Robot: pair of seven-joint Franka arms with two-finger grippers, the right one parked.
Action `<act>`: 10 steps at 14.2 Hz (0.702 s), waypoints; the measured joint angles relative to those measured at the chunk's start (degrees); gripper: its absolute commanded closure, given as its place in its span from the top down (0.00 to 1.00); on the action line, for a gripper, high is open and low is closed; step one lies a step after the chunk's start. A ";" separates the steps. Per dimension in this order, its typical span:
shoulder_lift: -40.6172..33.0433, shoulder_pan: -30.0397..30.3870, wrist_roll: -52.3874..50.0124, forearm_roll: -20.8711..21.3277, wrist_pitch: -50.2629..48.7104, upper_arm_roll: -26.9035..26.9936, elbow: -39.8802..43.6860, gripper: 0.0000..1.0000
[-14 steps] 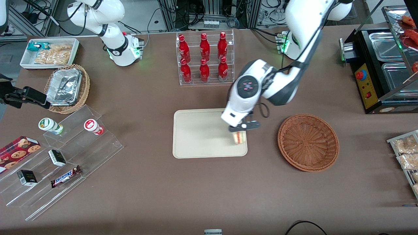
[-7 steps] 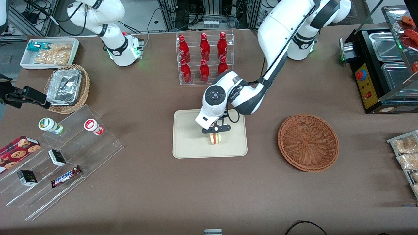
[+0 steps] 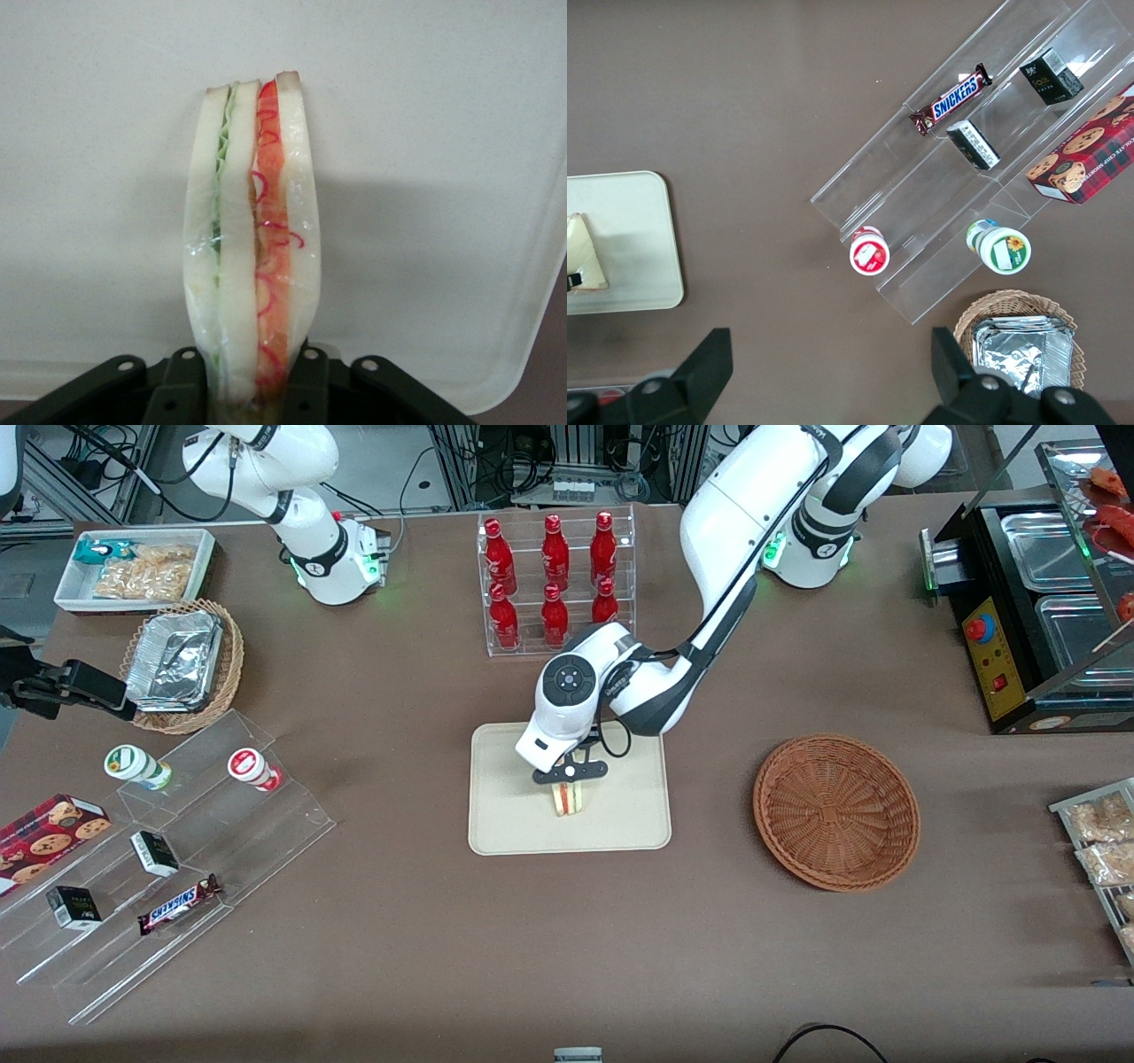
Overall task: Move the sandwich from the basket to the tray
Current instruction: 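Lower the sandwich onto the tray and open the left gripper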
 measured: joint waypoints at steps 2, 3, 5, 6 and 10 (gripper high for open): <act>0.04 0.00 -0.02 0.00 0.00 0.10 0.00 1.00; 0.04 0.00 -0.06 0.00 0.00 0.21 0.03 1.00; 0.05 0.03 -1.16 0.00 0.06 0.53 0.47 1.00; 0.04 0.04 -2.11 0.02 0.07 0.73 1.03 1.00; -0.20 0.06 -2.91 0.79 0.01 3.80 2.84 1.00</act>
